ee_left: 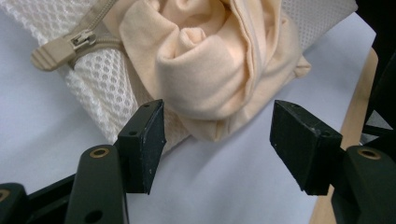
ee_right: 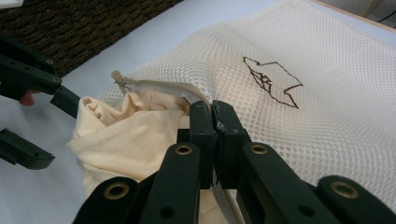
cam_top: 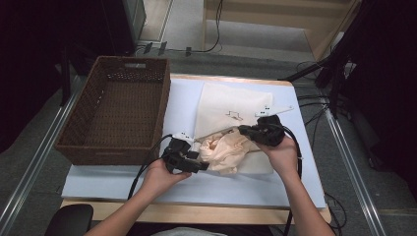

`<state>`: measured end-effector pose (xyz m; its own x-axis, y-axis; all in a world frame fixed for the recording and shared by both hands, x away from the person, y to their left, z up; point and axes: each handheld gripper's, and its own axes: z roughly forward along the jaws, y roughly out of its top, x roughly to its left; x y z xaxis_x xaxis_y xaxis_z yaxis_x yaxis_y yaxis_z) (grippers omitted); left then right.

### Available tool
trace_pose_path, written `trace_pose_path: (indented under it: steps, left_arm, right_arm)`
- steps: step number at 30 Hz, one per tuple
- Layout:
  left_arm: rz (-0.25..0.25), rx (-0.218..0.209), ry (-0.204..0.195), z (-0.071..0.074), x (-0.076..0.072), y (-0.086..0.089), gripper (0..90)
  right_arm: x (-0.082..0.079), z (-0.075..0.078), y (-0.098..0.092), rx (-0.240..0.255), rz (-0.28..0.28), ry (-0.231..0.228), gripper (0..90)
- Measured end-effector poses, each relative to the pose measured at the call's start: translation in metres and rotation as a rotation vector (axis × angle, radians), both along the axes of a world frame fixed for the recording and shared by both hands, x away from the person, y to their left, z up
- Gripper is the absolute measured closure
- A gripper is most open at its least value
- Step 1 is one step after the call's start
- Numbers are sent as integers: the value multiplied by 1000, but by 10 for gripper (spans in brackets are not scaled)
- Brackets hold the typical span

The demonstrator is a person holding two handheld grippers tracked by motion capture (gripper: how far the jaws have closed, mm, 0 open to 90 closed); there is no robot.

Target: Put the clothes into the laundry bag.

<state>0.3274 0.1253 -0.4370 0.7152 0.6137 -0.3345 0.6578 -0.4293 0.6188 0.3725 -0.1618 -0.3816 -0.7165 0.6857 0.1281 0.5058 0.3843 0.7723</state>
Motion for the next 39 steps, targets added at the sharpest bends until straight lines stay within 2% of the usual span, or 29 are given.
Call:
trace_pose_path:
  steps: [2,5,11,16,17,18,19,24,26,27,29,32,37,39]
  left_arm:
    - [1,1,6,-2,2,-3,350]
    - [10,28,12,-5,5,-10,353]
    - [37,5,-2,-11,12,-16,391]
    - [32,32,-35,-23,17,-22,489]
    - [28,31,-39,-24,17,-23,516]
    - [24,26,-43,-26,17,-24,583]
    - [14,28,-45,-27,18,-24,583]
    - [-1,16,-43,-28,19,-25,720]
    - [-1,12,-53,-29,21,-25,733]
    - [7,-1,-38,-30,23,-25,743]
    - [8,-2,-18,-27,25,-27,764]
    - [4,-6,-21,-19,26,-27,768]
    - [8,13,-75,-6,27,-32,766]
    - [9,22,-76,-5,31,-35,767]
  right_arm:
    - [0,0,1,-3,1,-2,893]
    - [0,0,3,-5,4,-6,893]
    - [-2,-1,4,-10,-1,-9,892]
    - [-5,-2,4,-15,-1,-9,892]
    - [-5,-3,5,-16,1,-6,892]
    - [-6,-4,5,-20,0,-7,892]
    - [-6,-4,5,-20,0,-7,892]
    - [-7,-5,6,-22,3,-4,892]
    - [-7,-5,6,-22,2,-5,892]
    - [-7,-5,6,-22,3,-6,893]
    - [-7,-5,6,-24,5,-2,893]
    - [-8,-4,7,-23,8,-7,892]
    - [-10,-3,6,-20,1,-3,893]
    - [-11,-3,6,-22,0,-4,893]
